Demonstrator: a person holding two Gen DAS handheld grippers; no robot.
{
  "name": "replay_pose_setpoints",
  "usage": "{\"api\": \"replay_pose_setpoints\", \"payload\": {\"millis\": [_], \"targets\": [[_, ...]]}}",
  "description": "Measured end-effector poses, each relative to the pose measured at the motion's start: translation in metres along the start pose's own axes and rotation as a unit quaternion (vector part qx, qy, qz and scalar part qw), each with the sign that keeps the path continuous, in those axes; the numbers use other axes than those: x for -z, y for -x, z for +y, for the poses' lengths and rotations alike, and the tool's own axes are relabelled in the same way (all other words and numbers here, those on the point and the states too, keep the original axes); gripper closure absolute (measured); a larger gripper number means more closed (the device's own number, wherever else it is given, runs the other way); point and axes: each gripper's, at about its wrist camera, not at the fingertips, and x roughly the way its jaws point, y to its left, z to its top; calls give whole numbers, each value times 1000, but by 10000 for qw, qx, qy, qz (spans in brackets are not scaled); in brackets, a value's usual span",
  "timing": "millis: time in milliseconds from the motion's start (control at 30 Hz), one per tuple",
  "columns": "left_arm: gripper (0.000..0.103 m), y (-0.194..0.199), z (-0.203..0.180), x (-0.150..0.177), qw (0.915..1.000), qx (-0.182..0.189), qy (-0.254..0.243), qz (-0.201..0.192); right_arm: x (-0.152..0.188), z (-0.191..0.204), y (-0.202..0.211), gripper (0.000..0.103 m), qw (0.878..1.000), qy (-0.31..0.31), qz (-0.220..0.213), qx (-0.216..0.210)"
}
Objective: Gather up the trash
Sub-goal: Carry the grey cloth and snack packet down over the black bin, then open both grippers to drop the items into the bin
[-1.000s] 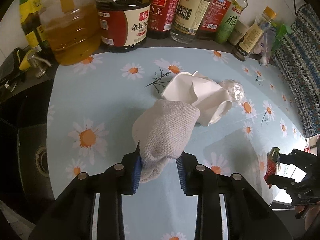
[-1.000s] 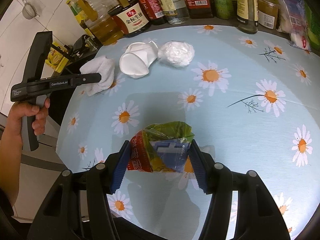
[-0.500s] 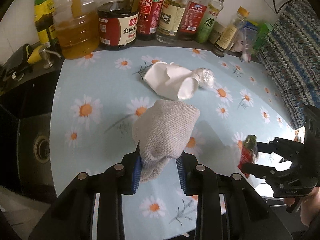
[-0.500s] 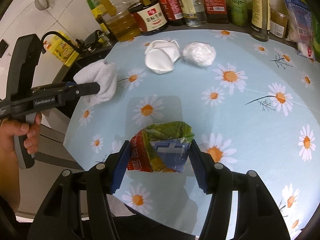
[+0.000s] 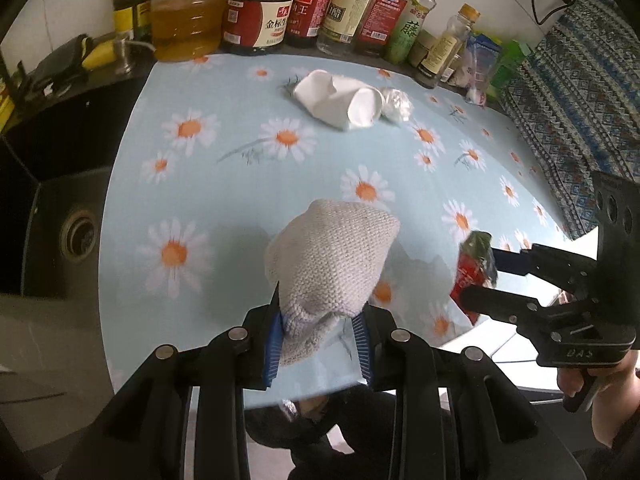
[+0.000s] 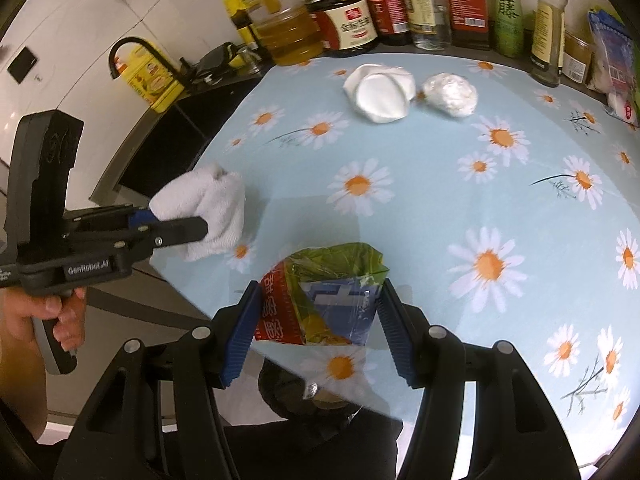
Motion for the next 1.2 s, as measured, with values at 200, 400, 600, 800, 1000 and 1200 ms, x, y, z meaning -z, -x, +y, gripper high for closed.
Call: {"api": "replay_pose_setpoints", "payload": {"millis": [200, 400, 600, 800, 1000, 1200], "targets": [[74, 15, 0, 33, 9999, 129, 67, -61, 17, 26, -1, 44, 9999, 84, 37, -42], [74, 26, 0, 63, 9995, 257, 150, -55, 36, 48, -7, 44, 9997, 171, 159, -93], [74, 30, 1, 89, 9991, 379, 199, 59, 57, 66, -16, 44, 9992, 195, 324, -109], [74, 22, 10, 113, 9981, 452, 318, 256, 75, 77, -31, 44, 9982, 189, 557, -123], [74, 6, 21, 134, 9958, 509, 534, 543, 91, 79, -51, 44, 9959, 107, 886, -153], [73, -11, 28, 153, 9932, 518, 663, 802, 104, 80, -66, 44, 9930, 101, 1162, -189]]}}
